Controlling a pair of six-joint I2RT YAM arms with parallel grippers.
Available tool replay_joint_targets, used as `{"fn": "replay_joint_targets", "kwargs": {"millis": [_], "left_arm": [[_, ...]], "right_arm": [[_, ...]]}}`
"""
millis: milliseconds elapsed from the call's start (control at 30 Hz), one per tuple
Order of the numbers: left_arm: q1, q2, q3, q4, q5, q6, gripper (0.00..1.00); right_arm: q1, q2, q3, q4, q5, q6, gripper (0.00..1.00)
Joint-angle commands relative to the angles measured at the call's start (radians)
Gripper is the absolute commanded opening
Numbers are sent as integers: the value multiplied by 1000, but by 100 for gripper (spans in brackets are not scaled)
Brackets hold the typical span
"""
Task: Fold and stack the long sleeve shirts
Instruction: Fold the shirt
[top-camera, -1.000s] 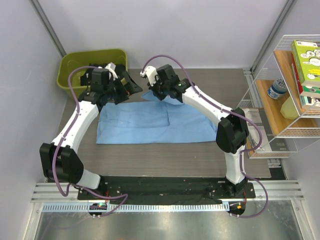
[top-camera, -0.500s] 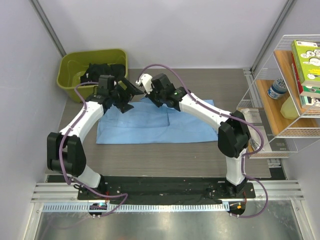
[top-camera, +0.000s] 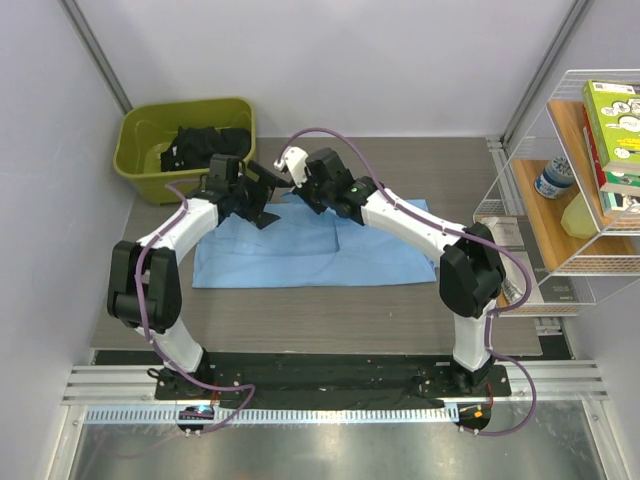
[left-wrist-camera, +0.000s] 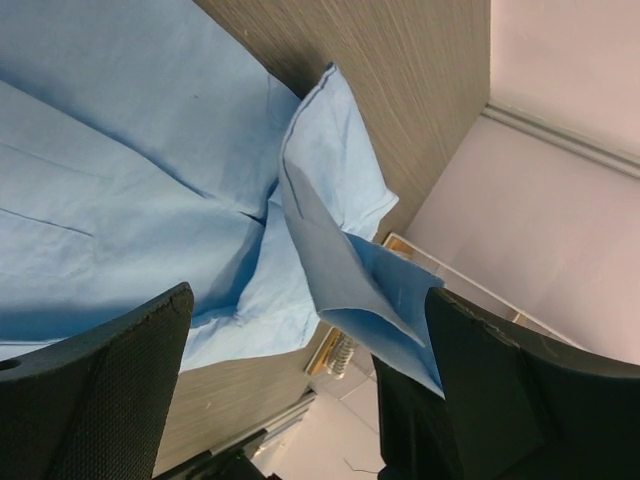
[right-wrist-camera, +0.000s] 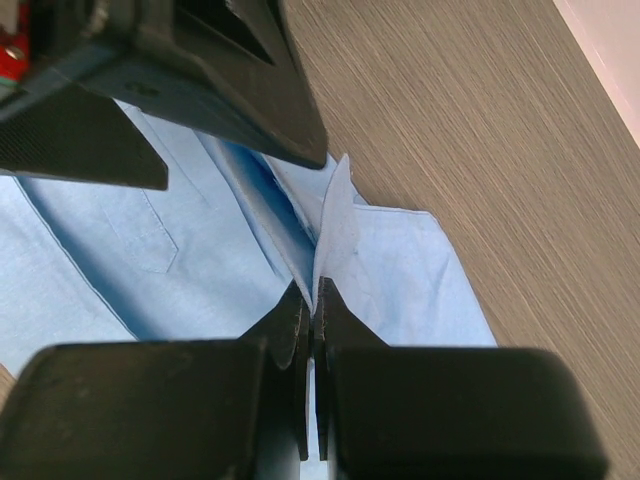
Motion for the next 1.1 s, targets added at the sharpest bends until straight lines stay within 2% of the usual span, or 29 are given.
{"fn": "replay_joint_targets", "kwargs": {"millis": [0,233,733,800,900,933,1067], "left_arm": [[-12,2,33,80,49,-52,99],[-7,-19,15,65,52,-61,100],[-29,30,76,65,64,-93,100],[-40,36,73,77,63,-92,96],[-44,51,71,95,60,-98,82],[-44,54,73,100,60,-104,73],[-44,61,84,108,67,-101,54]], "right_arm": [[14,-15,40,55,14,1,1],[14,-12,28,52,20,1,1],[23,13,39,42,-1,1,1],[25,19,57,40,-3,4,1],[31,19,67,40,-8,-3,1],[31,16,65,36,-8,-5,1],[36,5,44,36,-1,-13,5]]}}
